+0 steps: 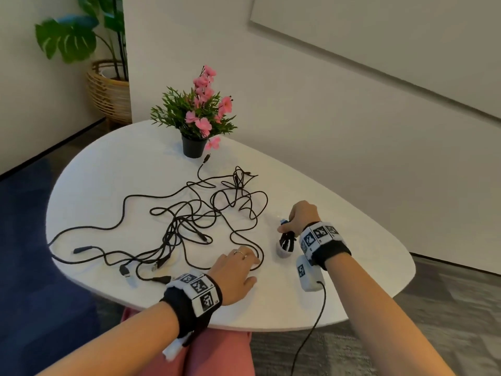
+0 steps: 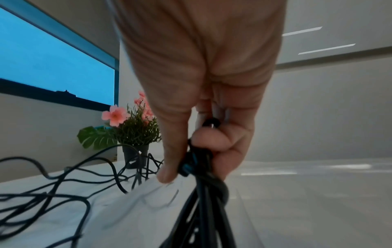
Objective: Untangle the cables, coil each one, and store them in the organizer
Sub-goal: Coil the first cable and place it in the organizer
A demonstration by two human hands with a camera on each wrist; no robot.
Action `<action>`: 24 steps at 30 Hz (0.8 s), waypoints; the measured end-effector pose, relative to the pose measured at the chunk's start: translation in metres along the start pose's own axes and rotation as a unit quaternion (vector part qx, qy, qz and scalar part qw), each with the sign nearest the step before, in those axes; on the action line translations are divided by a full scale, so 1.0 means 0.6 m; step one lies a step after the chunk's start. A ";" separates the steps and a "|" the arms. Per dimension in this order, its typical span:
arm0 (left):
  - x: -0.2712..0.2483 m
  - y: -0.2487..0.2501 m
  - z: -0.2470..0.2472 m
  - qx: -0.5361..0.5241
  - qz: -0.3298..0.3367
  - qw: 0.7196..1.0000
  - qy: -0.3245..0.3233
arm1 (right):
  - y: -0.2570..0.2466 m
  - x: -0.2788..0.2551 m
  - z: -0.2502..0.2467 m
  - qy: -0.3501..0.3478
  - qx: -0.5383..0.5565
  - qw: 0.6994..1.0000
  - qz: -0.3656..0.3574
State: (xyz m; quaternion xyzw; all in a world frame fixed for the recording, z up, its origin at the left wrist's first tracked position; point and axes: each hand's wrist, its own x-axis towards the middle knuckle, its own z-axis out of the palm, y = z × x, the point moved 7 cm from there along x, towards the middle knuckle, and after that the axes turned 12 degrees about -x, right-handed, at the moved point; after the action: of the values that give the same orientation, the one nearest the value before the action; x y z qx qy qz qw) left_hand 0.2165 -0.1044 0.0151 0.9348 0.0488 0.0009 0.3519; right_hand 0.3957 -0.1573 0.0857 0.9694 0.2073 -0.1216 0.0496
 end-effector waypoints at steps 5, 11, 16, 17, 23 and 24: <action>0.006 -0.005 0.009 -0.010 -0.001 1.000 -0.006 | 0.010 -0.005 0.012 0.023 0.058 0.998 0.003; 0.000 -0.003 0.008 -0.036 -0.003 0.999 -0.009 | -0.006 -0.032 0.028 0.025 -0.030 0.999 -0.032; -0.007 -0.009 -0.001 -0.060 -0.019 0.998 -0.011 | -0.006 -0.055 0.043 -0.007 -0.081 0.994 -0.074; -0.008 -0.012 0.000 -0.062 -0.026 0.998 -0.014 | -0.003 -0.058 0.048 -0.015 -0.085 0.993 -0.075; -0.014 -0.025 0.012 -0.050 -0.028 0.997 -0.050 | -0.016 -0.062 0.053 0.025 -0.101 0.993 -0.051; -0.016 -0.024 0.014 -0.039 -0.023 0.998 -0.052 | -0.019 -0.061 0.054 0.025 -0.093 0.994 -0.045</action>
State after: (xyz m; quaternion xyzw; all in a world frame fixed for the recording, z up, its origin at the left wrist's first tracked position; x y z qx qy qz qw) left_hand 0.2058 -0.0999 -0.0003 0.9175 0.0514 -0.0541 0.3906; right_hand 0.3518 -0.1659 0.0631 0.9529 0.2624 -0.0800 0.1294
